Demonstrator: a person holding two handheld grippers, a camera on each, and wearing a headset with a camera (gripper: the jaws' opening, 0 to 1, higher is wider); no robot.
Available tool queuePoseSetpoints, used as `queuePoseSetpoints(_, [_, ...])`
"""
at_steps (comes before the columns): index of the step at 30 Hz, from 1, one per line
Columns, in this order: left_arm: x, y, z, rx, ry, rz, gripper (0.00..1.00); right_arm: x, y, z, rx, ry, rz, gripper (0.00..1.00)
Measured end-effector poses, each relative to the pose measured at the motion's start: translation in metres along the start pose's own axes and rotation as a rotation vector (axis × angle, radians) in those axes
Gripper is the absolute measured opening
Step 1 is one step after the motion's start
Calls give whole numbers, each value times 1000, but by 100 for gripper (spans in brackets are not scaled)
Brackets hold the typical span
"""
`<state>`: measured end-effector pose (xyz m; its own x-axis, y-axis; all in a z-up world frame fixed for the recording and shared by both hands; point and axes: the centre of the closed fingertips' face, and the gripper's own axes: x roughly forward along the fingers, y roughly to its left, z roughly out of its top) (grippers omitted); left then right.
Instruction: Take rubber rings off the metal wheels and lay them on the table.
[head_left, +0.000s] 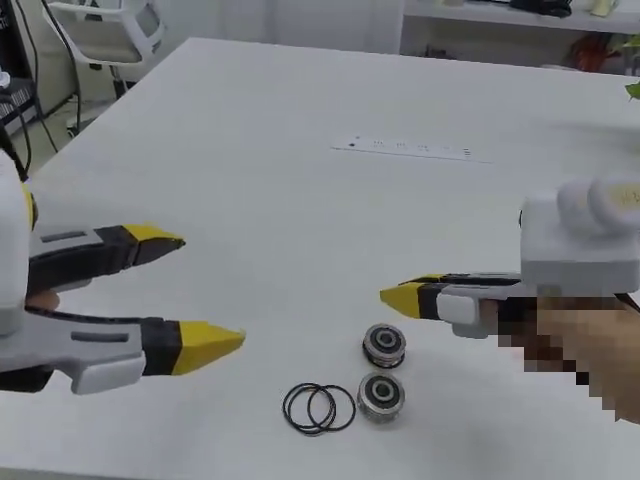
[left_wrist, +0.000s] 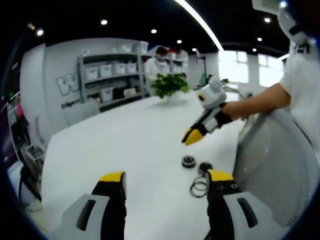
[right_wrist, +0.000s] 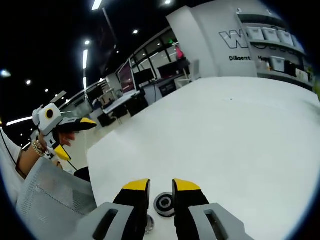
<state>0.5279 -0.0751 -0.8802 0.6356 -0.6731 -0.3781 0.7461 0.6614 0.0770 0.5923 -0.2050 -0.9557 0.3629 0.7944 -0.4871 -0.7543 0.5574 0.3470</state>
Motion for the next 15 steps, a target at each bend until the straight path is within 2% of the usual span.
queuePoseSetpoints(3, [5,4,13,28,-14,-11,65,0,-8,-7,15,21,-10,15])
queuePoseSetpoints(6, [10,1,37,51,-73,-53,65,-1,-16,-15,23,48,-31,15])
queuePoseSetpoints(7, [12,0,43,59,-79,-61,66,-2,-17,-17,24,52,-35,15])
queuePoseSetpoints(11, [21,-1,53,111,-72,-82,66,-4,-23,-24,21,78,-48,15])
queuePoseSetpoints(15, [32,-13,67,141,-97,-129,65,-5,-31,-33,16,108,-59,16])
